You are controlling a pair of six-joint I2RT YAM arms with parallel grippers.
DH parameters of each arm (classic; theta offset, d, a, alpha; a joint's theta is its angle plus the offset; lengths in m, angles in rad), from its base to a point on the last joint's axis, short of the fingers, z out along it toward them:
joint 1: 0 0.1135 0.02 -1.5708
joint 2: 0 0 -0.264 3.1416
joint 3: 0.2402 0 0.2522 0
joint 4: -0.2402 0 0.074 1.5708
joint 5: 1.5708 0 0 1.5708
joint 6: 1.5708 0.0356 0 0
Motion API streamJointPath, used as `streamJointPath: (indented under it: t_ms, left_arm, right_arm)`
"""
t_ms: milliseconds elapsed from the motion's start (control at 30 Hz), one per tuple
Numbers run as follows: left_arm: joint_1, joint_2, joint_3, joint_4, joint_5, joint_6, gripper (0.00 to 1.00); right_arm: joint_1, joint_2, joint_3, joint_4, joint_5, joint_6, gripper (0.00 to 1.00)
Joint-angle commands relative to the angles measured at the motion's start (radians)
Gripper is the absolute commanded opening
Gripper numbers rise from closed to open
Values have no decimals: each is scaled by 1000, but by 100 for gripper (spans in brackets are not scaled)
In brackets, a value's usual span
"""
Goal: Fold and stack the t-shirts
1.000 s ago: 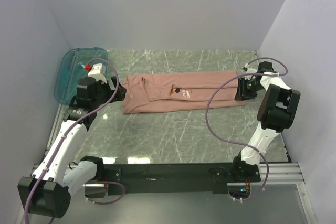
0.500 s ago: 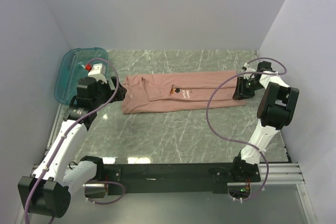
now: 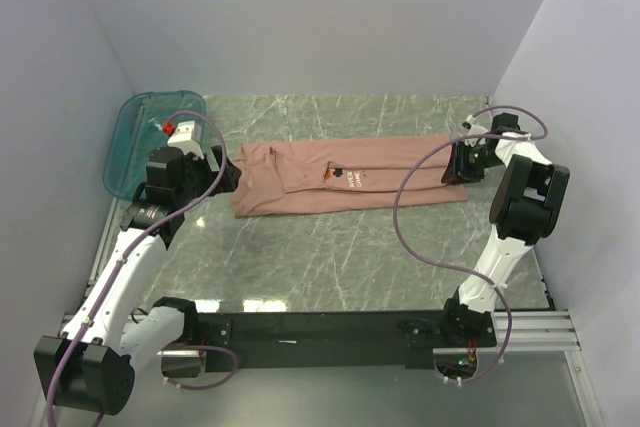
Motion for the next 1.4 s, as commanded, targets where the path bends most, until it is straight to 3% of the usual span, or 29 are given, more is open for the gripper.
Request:
streamJointPath:
  t_ms: [0, 767, 1000, 1167, 1267, 1367]
  left_arm:
    - [-4, 1, 14, 40, 2, 23, 91]
    - [-4, 38, 11, 37, -16, 27, 91]
    - [-3, 41, 13, 37, -24, 29, 90]
    - [-4, 32, 10, 40, -24, 31, 91]
    - [-3, 41, 8, 47, 5, 32, 91]
    - [-3, 52, 8, 50, 22, 34, 90]
  right_arm:
    - [-7, 10, 48, 3, -22, 13, 47]
    - [-7, 201, 339, -34, -76, 68, 47]
    - [-7, 165, 367, -44, -129, 46, 47]
    - [4, 69, 324, -92, -223, -106, 48]
    - [124, 0, 263, -172, -209, -264, 48]
    - [244, -109, 180, -141, -174, -365, 48]
